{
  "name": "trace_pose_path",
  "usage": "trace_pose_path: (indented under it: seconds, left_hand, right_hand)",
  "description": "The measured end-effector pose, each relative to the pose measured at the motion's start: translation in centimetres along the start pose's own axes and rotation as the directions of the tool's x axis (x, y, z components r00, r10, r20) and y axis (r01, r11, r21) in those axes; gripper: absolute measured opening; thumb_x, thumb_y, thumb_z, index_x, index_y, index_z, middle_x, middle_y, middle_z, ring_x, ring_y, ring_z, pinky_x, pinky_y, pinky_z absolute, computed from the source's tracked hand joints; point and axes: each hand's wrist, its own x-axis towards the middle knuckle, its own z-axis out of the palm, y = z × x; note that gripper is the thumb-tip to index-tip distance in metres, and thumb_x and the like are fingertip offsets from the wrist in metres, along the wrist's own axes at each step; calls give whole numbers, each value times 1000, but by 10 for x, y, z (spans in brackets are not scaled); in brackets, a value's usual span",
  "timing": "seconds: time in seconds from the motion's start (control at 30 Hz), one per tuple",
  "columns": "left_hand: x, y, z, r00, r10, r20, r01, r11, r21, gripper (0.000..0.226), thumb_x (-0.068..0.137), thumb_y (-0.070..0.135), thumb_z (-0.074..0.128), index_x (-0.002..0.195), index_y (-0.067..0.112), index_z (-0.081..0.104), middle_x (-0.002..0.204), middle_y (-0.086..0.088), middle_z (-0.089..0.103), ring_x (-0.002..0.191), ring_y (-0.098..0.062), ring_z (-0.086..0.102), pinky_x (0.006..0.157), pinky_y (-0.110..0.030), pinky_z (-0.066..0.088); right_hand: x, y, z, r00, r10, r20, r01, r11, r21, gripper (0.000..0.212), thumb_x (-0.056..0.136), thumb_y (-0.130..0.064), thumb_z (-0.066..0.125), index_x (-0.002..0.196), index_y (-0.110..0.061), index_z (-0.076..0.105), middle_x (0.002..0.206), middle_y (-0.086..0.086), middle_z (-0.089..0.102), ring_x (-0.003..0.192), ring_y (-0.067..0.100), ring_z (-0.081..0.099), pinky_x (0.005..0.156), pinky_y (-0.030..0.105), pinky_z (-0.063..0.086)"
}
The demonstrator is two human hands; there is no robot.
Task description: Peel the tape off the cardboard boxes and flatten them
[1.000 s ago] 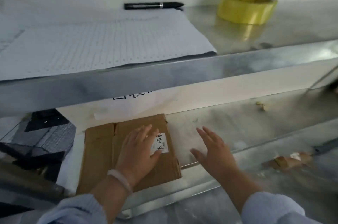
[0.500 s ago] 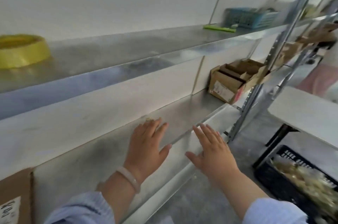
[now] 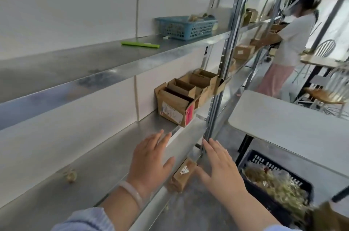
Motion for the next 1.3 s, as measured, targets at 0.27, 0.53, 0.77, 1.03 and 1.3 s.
trace_pose_path:
  seconds: [0.27, 0.53, 0.77, 1.03, 1.3]
  left_hand:
    - [117, -14, 68, 995, -69, 66, 74, 995, -73, 72, 86, 63, 30, 147, 27, 33, 152, 0, 35, 139, -20, 33, 111, -40, 35]
    - [204, -20, 103, 954, -217, 205, 253, 953, -169, 79, 87, 72, 30, 152, 33, 6, 161, 6, 6, 148, -15, 5, 117, -31, 14]
    - [236, -18, 114, 864, -441, 244, 497, 826, -266, 81, 89, 65, 38, 153, 33, 0, 161, 9, -2, 148, -16, 2, 116, -34, 20]
    - [249, -10, 125, 653, -726, 217, 672, 422, -608, 71, 86, 66, 47, 147, 34, 30, 148, 2, 40, 132, -15, 43, 108, -37, 40]
    - [244, -18, 100, 512, -829, 224, 753, 308, -581, 69, 71, 56, 74, 125, 43, 34, 104, 19, 56, 96, -8, 57, 78, -23, 47]
  right_hand:
    - [117, 62, 0, 992, 100, 81, -107, 991, 79, 78, 93, -55, 50, 155, -34, 6, 162, -12, 5, 149, 9, 3, 117, 26, 3]
    - [228, 94, 13, 967, 108, 230, -153, 970, 190, 72, 95, -47, 52, 153, -40, 9, 161, -15, 14, 146, 11, 22, 117, 33, 25]
    - [315, 118, 42, 893, 97, 440, -301, 855, 422, 47, 103, -34, 41, 148, -41, 28, 147, -4, 39, 127, 18, 47, 87, 22, 44]
    - [345, 131, 68, 862, -139, 488, -166, 832, 529, 41, 101, -12, 39, 128, -37, 58, 124, -10, 56, 122, 16, 51, 108, 37, 41]
    - [349, 104, 74, 650, -582, 489, 135, 721, 679, 43, 101, -15, 43, 121, -53, 47, 126, -22, 47, 119, -2, 44, 105, 16, 35]
